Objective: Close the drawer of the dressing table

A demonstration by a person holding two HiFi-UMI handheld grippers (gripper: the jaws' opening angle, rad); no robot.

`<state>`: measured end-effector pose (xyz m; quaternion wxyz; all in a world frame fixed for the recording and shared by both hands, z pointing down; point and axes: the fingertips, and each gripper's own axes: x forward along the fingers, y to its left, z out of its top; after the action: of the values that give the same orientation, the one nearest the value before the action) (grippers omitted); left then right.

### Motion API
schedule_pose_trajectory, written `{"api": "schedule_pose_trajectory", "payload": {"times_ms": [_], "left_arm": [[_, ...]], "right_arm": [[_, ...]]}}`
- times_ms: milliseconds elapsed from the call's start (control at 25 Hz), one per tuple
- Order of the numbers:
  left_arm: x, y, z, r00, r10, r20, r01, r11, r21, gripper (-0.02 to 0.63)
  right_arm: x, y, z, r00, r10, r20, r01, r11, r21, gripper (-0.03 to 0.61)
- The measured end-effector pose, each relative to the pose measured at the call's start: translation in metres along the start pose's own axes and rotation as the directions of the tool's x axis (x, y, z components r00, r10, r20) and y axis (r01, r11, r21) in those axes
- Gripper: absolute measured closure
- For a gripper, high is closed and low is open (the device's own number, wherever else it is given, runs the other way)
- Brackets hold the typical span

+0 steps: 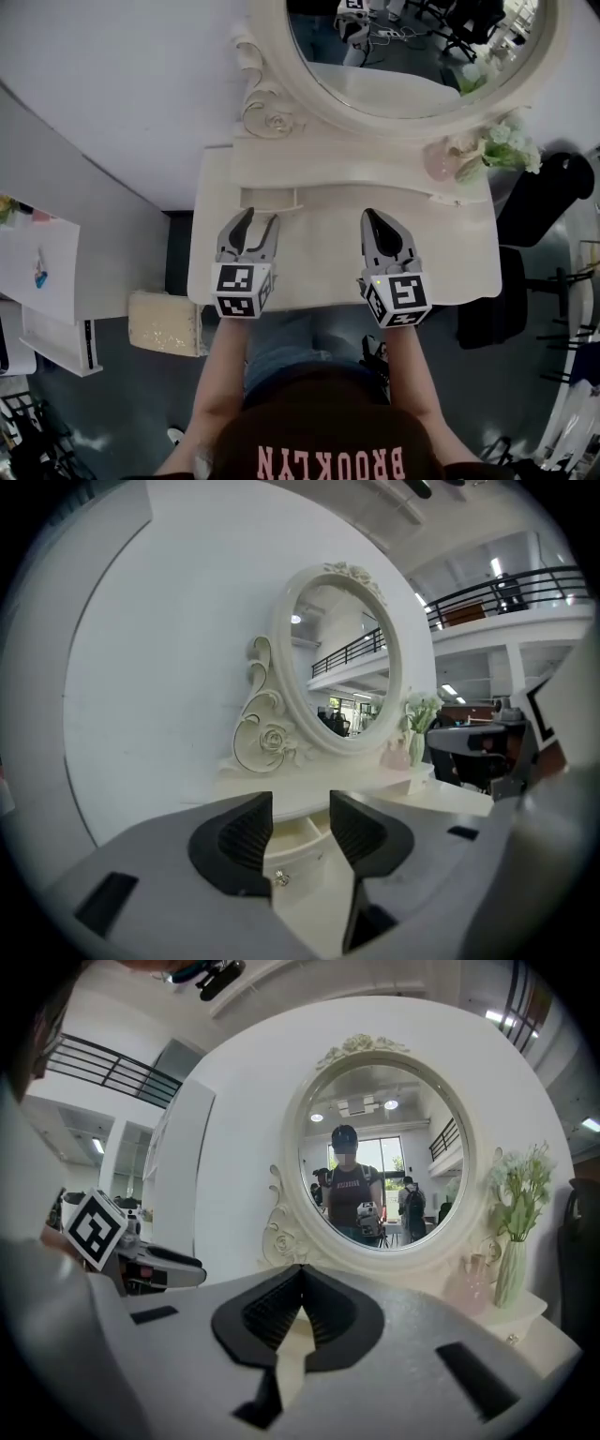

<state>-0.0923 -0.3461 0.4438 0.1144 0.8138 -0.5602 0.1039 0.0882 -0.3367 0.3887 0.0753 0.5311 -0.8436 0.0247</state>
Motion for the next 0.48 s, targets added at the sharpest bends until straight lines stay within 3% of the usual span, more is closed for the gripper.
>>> {"api": "schedule_pose_trajectory", "payload": {"times_ms": [280,480], "left_arm": [[0.028,0.013,-0.046,0.992,0.04,-0.123,-0.043,0.999,-0.022,0.445],[0.037,0.018,-0.082,0.971,0.082,-0.223,-0.092,0.995,-0.035,0.446]], "right_arm": [[0.024,-0.015,-0.042,0.995,-0.013,-0.096,0.016,0.999,0.034,0.58],[0.032,-0.021,-0.071,0.988,0.001,-0.155,0.009,0.998,0.068,0.58]]}}
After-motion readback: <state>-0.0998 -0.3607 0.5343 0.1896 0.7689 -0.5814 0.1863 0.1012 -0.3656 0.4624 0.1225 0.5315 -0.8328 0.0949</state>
